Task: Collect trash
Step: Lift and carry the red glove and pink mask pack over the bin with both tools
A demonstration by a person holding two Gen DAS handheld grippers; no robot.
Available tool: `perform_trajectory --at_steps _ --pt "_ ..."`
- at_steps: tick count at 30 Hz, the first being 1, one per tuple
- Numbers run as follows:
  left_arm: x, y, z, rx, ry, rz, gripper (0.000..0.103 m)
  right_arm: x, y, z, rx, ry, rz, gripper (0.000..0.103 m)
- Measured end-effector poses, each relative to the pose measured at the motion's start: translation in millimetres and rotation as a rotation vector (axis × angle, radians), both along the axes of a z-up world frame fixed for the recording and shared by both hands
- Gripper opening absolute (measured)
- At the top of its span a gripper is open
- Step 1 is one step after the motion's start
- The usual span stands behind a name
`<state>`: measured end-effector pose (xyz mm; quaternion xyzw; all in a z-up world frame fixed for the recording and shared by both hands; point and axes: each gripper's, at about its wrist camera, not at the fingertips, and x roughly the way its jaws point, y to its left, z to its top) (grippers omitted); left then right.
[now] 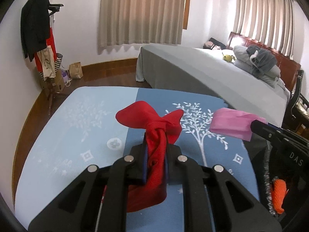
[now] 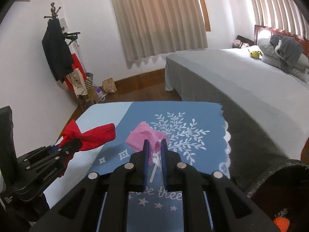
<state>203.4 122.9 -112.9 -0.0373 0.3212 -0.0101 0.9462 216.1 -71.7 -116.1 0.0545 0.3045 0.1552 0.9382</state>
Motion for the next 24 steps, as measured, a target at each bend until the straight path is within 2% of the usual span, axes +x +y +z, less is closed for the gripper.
perform_trajectory --at_steps 24 --pt "-62 -48 58 -0.007 -0.095 -0.054 0.012 -84 -50 57 0.0 -0.122 -0.047 0.012"
